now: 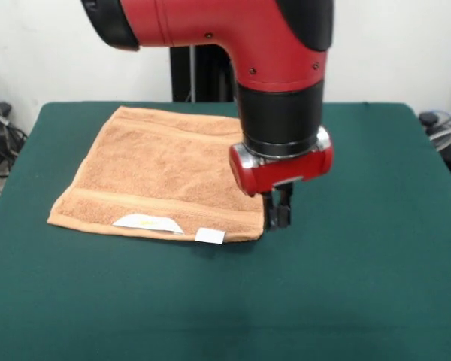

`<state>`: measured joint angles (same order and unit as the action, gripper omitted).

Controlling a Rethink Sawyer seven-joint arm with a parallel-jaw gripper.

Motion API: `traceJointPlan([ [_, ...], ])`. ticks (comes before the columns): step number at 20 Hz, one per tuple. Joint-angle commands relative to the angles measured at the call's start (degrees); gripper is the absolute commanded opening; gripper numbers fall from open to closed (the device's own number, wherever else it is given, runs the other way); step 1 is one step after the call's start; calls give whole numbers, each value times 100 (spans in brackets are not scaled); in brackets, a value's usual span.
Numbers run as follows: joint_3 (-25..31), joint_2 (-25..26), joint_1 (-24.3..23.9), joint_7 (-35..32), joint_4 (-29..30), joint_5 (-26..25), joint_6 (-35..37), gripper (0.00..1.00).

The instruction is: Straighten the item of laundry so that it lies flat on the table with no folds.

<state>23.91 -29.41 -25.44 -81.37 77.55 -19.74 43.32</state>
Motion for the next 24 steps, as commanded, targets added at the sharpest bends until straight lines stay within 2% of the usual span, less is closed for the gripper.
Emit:
traceJointPlan([
  [1, -186, 786, 53, -379, 111, -359, -610, 0],
  [12, -354, 1049, 59, -536, 422, -636, -1576, 0],
  [18, -362, 813, 126, -568, 541, -527, -1358, 0],
  [24, -334, 799, 84, -593, 578, -479, -1379, 0],
])
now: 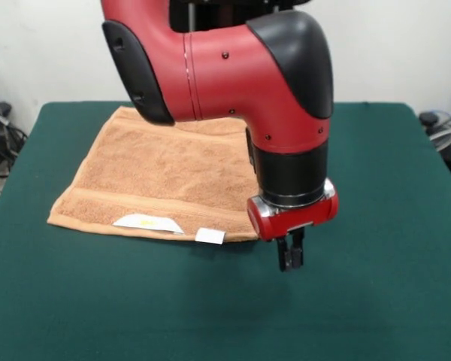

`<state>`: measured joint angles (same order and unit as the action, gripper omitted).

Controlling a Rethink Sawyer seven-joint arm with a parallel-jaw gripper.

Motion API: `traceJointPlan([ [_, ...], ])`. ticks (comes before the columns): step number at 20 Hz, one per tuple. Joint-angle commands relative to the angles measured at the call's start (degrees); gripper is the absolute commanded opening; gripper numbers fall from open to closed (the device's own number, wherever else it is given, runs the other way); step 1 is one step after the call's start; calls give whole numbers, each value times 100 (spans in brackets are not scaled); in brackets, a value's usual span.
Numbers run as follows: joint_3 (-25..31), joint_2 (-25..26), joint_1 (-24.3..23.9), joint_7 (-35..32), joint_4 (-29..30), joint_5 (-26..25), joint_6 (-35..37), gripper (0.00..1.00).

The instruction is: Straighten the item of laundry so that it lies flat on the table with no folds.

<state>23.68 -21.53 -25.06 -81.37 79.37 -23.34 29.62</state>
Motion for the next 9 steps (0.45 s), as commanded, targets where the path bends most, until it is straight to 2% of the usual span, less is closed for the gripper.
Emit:
traceJointPlan([
  [1, -314, 14, 44, -590, 373, -109, 19, 0],
  [9, -377, -24, 156, -657, 286, -74, 152, 0],
])
